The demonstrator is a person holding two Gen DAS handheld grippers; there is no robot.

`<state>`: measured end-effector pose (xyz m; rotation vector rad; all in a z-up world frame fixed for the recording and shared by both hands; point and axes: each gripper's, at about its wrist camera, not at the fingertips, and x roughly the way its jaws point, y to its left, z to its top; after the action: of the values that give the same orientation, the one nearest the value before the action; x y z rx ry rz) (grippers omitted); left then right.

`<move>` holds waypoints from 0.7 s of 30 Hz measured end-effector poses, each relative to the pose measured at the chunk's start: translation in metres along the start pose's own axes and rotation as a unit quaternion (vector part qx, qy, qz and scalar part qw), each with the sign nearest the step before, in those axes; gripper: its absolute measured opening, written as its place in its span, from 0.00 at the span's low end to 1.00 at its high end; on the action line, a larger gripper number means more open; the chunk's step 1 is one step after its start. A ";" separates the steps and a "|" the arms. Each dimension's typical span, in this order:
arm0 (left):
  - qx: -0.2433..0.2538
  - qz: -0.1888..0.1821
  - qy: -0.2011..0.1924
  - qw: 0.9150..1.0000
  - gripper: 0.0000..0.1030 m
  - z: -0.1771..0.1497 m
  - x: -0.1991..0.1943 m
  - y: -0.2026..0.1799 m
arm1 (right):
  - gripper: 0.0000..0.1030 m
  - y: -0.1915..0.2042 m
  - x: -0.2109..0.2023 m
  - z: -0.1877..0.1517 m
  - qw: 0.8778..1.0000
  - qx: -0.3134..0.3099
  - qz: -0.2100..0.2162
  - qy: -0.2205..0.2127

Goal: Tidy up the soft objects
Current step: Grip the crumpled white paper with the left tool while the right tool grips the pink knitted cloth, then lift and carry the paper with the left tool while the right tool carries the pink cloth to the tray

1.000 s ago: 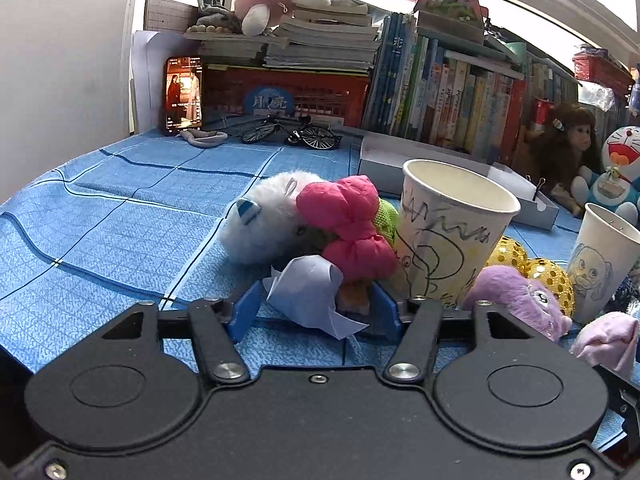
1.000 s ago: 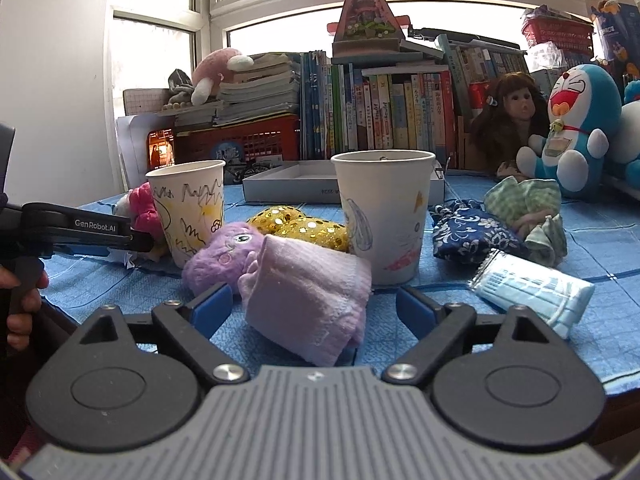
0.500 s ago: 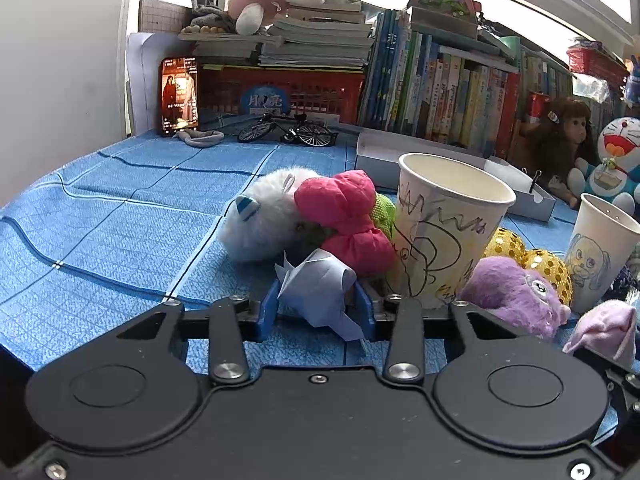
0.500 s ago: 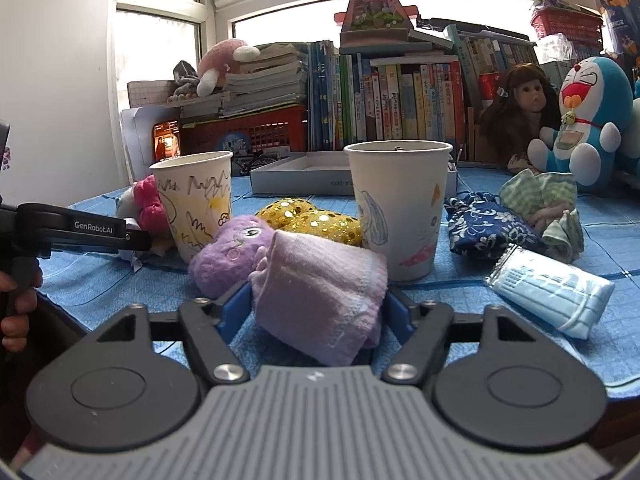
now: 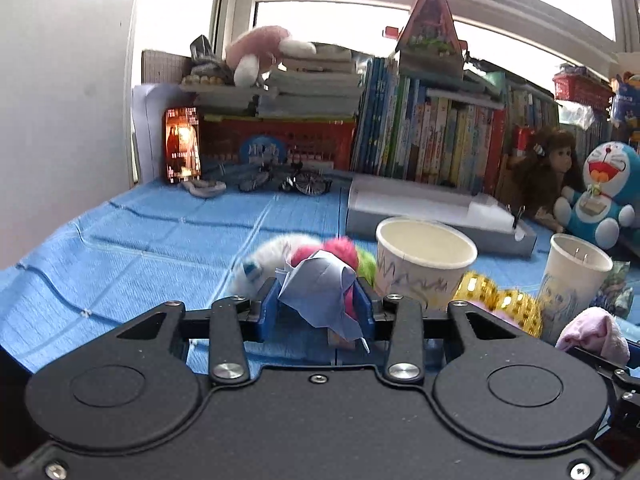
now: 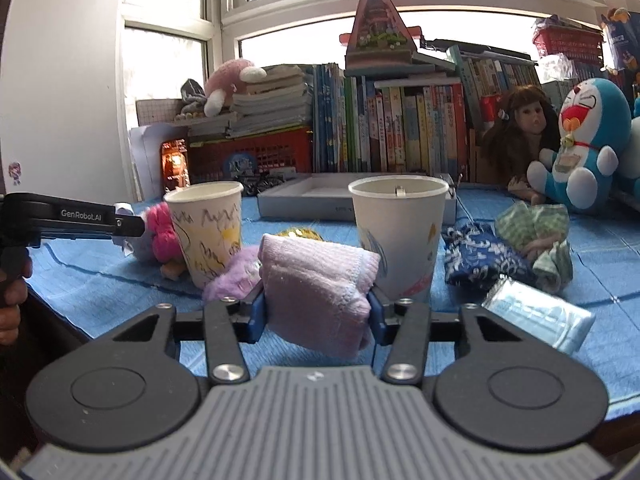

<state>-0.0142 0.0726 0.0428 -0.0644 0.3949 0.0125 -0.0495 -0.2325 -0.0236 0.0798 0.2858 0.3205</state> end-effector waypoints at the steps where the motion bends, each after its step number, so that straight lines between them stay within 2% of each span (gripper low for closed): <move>1: 0.003 -0.001 -0.003 1.000 0.37 0.003 -0.002 -0.001 | 0.51 0.000 -0.002 0.004 1.000 0.006 0.004 -0.005; 11: 0.013 -0.047 -0.017 0.999 0.37 0.033 -0.007 -0.013 | 0.50 0.004 -0.010 0.036 0.999 -0.014 0.005 -0.043; 21: 0.019 -0.097 -0.014 0.995 0.36 0.072 0.010 -0.023 | 0.50 -0.016 -0.002 0.069 0.999 0.016 0.005 -0.038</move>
<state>0.0234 0.0539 0.1064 -0.0645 0.3601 -0.1857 -0.0269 -0.2506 0.0415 0.1242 0.2152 0.3231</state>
